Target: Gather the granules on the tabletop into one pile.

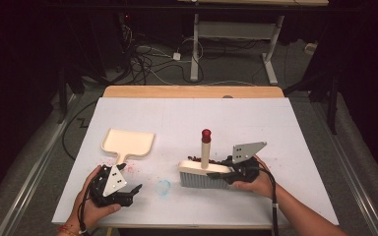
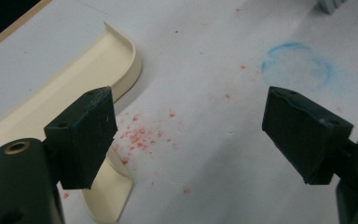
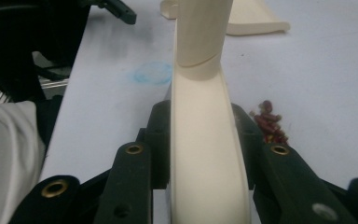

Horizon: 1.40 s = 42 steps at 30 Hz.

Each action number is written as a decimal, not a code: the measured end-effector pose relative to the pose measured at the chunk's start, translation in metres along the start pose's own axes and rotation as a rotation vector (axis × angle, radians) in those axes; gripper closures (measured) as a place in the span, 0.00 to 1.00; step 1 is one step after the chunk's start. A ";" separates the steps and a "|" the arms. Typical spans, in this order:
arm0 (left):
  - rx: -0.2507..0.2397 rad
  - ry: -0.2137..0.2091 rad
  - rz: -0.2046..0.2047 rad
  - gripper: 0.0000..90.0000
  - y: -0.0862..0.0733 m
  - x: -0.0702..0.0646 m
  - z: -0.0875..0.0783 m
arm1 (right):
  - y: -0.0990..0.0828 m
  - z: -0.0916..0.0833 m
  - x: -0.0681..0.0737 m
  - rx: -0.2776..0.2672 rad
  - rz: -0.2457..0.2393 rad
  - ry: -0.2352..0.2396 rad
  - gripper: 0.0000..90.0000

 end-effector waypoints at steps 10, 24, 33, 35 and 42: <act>0.006 -0.004 0.006 0.19 0.000 -0.001 0.001 | 0.007 0.007 -0.023 -0.047 0.013 -0.031 0.75; 0.001 -0.002 0.014 0.19 -0.001 -0.002 -0.001 | 0.014 -0.044 -0.001 -0.092 0.020 -0.181 0.75; -0.003 -0.002 0.019 0.19 0.001 -0.002 -0.001 | -0.007 -0.071 0.007 -0.112 0.128 -0.442 0.75; 0.000 -0.004 0.024 0.19 0.002 -0.002 0.000 | -0.012 -0.068 0.002 -0.090 0.142 -0.483 0.75; 0.006 -0.012 0.031 0.19 0.003 -0.001 0.003 | -0.029 -0.061 -0.012 -0.036 0.194 -0.599 0.75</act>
Point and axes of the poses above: each handheld gripper's, and its own axes: z roughly forward along the jaws, y roughly out of its top, x roughly to its left, the point moved 1 cm from there along z, roughly forward along the jaws, and after that the axes turned 3 degrees about x, right-handed, at the moved point
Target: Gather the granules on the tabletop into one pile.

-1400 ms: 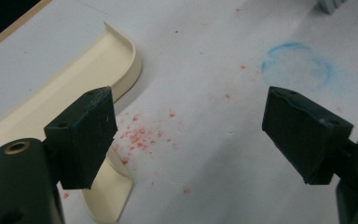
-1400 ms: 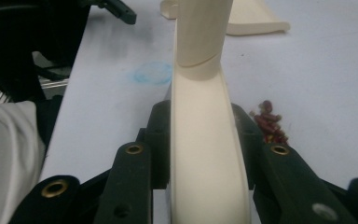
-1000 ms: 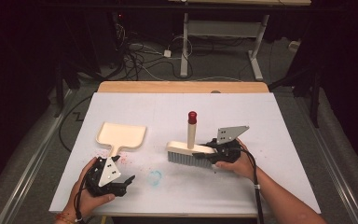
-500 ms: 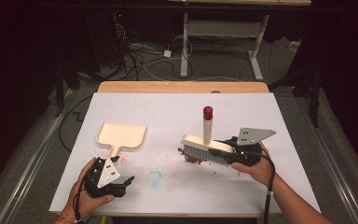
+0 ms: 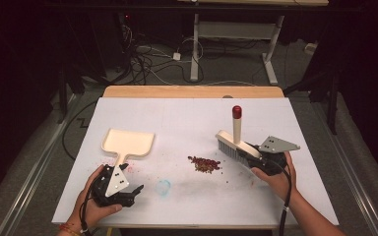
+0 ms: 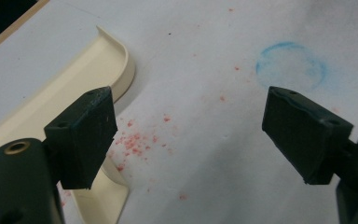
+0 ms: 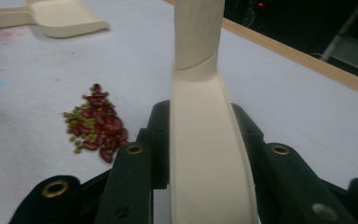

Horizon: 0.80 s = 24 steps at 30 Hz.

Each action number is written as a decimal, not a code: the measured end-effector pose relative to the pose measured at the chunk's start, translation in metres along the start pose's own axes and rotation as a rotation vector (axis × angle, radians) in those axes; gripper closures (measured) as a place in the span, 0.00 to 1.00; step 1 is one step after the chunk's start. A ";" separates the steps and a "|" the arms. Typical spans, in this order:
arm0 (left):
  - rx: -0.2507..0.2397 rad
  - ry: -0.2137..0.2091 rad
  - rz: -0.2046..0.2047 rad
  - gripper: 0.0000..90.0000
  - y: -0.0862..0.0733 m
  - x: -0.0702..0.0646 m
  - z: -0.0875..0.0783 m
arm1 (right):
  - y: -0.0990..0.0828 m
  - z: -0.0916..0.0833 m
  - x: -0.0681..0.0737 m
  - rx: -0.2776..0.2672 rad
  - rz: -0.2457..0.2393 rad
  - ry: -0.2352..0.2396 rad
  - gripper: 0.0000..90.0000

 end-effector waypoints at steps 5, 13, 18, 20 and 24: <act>0.012 -0.004 0.016 0.19 0.001 -0.002 0.001 | -0.006 0.006 0.005 0.028 0.008 -0.023 0.75; 0.009 -0.001 0.021 0.19 0.001 -0.003 0.001 | 0.003 0.006 0.039 0.146 -0.032 -0.025 0.75; 0.012 -0.003 0.031 0.19 0.002 -0.003 0.002 | 0.008 0.010 0.046 0.136 0.008 -0.018 0.75; 0.013 -0.004 0.032 0.19 0.003 -0.003 0.003 | 0.010 0.014 0.053 0.123 0.003 -0.029 0.75; 0.016 -0.007 0.038 0.19 0.004 -0.004 0.005 | 0.013 0.019 0.059 0.104 0.007 -0.027 0.75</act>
Point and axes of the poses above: each handheld gripper's, and its own axes: z roughly forward along the jaws, y roughly out of its top, x roughly to its left, the point moved 1 cm from there along z, roughly forward along the jaws, and after that the axes turned 3 degrees about x, right-handed, at the moved point
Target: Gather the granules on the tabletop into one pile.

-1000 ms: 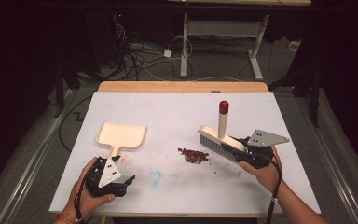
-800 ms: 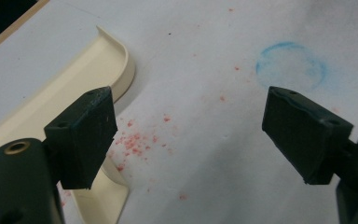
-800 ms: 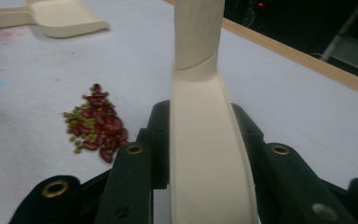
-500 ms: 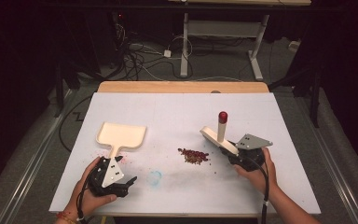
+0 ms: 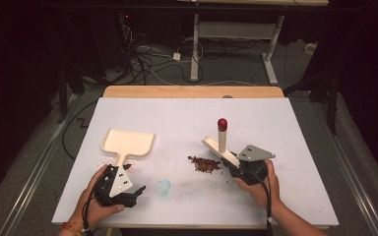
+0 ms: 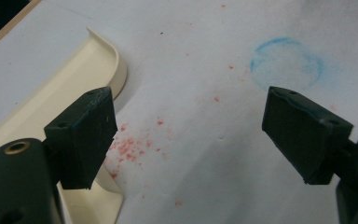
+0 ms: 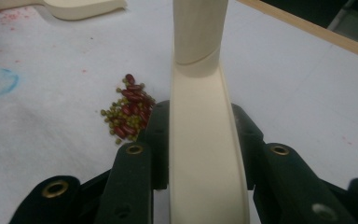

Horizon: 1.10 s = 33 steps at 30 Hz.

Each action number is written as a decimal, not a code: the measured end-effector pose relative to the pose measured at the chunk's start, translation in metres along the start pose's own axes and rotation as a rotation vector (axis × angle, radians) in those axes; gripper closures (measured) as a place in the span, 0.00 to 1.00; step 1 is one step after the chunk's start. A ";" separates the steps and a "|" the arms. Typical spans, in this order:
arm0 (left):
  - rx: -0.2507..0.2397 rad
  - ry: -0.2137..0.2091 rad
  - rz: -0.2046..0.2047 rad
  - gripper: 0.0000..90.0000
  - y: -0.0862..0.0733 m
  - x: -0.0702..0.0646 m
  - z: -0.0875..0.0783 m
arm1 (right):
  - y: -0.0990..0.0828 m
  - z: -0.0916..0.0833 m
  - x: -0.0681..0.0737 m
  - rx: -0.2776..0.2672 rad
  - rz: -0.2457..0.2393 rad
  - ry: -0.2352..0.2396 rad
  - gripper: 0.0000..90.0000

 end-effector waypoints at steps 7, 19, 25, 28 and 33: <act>0.001 0.003 0.001 0.19 -0.001 0.000 -0.001 | 0.011 0.009 0.017 -0.032 -0.059 -0.013 0.75; -0.007 0.018 -0.014 0.19 -0.003 0.001 -0.005 | -0.002 -0.024 -0.004 -0.051 -0.058 -0.068 0.75; -0.006 0.013 -0.007 0.19 -0.001 0.000 -0.004 | -0.016 -0.039 -0.007 -0.030 0.014 -0.065 0.75; -0.008 0.012 -0.008 0.19 -0.001 0.000 -0.003 | -0.018 -0.041 0.002 -0.013 0.023 -0.049 0.75; -0.008 0.006 -0.002 0.19 0.001 0.000 -0.001 | -0.016 -0.031 0.014 -0.003 0.021 -0.038 0.76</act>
Point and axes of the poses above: each handheld gripper's, and its own axes: z roughly forward along the jaws, y roughly out of its top, x roughly to its left, the point moved 1 cm from there along z, roughly forward along the jaws, and after that the axes turned 3 degrees about x, right-handed, at the moved point
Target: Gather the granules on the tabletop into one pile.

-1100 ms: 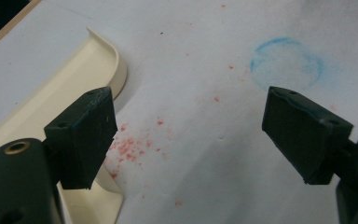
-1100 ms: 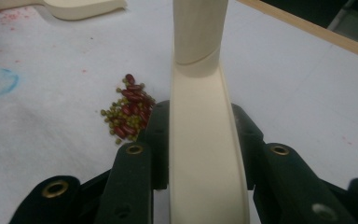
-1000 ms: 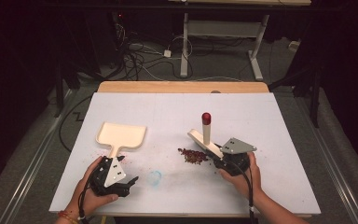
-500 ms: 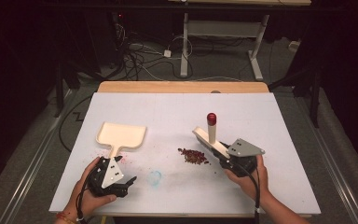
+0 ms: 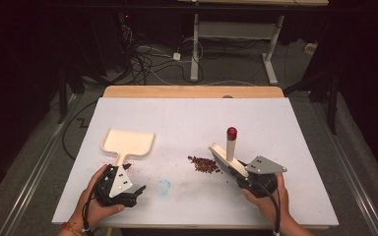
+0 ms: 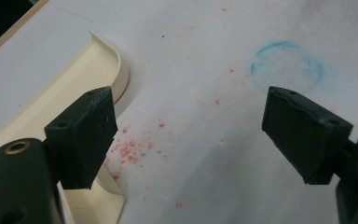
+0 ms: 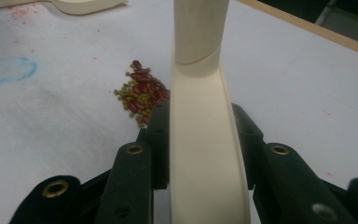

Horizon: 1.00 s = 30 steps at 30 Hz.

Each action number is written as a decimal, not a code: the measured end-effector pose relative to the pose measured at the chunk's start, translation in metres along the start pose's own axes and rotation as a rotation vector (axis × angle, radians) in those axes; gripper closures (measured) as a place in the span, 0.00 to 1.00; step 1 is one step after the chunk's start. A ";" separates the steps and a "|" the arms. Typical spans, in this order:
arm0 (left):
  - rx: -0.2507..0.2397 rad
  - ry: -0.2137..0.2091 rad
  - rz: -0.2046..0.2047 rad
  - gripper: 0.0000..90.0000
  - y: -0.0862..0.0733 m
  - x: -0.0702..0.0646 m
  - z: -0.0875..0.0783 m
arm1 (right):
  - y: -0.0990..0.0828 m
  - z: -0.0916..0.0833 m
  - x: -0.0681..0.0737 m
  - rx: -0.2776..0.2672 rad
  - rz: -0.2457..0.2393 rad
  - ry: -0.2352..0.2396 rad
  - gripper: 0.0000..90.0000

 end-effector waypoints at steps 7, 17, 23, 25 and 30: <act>0.001 -0.003 0.000 0.19 0.000 0.000 0.001 | 0.011 0.010 0.015 -0.011 -0.057 0.000 0.76; -0.001 0.005 -0.013 0.19 -0.003 0.001 -0.003 | 0.007 -0.016 -0.014 -0.053 -0.022 0.017 0.75; -0.001 0.009 -0.013 0.19 -0.002 0.000 -0.003 | 0.000 -0.039 -0.030 -0.058 -0.005 0.037 0.76; 0.000 0.008 -0.014 0.19 -0.002 0.001 -0.002 | -0.006 -0.048 -0.030 -0.052 -0.009 0.047 0.75; 0.000 0.006 -0.013 0.19 -0.002 0.000 -0.002 | -0.026 -0.073 -0.027 -0.022 -0.031 0.123 0.75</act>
Point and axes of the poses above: each handheld gripper's, and its own axes: z roughly forward along the jaws, y roughly out of its top, x roughly to its left, the point moved 1 cm from there along z, roughly forward along the jaws, and after that the axes turned 3 degrees about x, right-handed, at the moved point
